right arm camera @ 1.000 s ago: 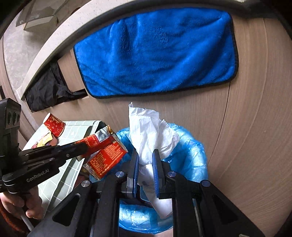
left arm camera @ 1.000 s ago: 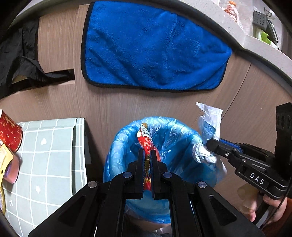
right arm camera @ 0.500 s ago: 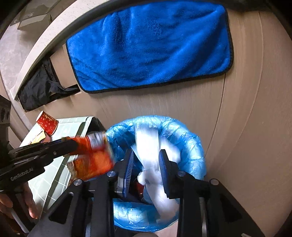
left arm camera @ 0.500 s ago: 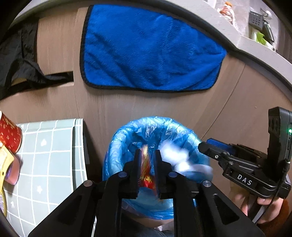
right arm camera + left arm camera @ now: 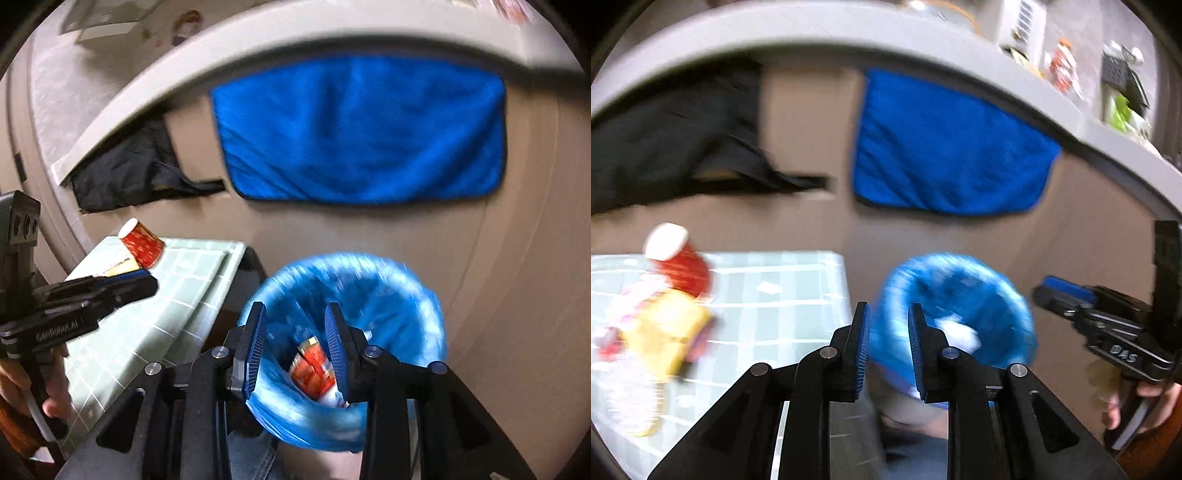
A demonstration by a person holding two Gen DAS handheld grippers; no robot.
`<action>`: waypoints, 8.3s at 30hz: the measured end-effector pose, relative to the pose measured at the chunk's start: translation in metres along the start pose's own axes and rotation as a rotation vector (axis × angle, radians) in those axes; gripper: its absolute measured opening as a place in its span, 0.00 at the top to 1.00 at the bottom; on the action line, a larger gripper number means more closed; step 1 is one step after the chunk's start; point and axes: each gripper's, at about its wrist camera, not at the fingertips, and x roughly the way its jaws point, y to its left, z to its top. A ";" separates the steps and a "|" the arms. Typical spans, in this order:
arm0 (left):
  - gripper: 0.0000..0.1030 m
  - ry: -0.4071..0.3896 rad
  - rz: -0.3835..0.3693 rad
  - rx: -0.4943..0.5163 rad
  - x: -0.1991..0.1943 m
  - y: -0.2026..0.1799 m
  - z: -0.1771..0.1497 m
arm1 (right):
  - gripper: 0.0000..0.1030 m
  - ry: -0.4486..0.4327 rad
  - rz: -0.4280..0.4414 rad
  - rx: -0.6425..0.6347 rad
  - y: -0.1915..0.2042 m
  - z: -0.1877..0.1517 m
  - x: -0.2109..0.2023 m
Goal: Collect trash
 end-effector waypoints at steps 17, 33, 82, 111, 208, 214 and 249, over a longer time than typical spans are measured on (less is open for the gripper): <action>0.78 -0.321 0.289 -0.044 -0.175 0.157 -0.001 | 0.70 -0.117 0.101 -0.251 0.207 0.056 -0.010; 0.78 -0.298 0.307 -0.178 -0.188 0.258 -0.025 | 0.71 0.011 0.101 -0.368 0.311 0.074 0.068; 0.78 0.010 0.264 -0.295 -0.073 0.312 -0.043 | 0.68 0.146 0.257 -0.451 0.323 0.075 0.241; 0.78 0.058 0.302 -0.366 -0.083 0.336 -0.079 | 0.61 0.302 0.478 0.003 0.276 0.011 0.197; 0.60 0.284 0.073 -0.775 -0.039 0.275 -0.100 | 0.96 0.280 0.433 -0.176 0.203 -0.046 0.097; 0.60 0.288 0.213 -0.557 0.002 0.253 -0.069 | 0.96 0.288 0.417 -0.169 0.197 -0.052 0.095; 0.89 -0.077 0.283 -0.275 -0.107 0.214 -0.041 | 0.99 0.140 0.420 -0.208 0.219 -0.015 0.050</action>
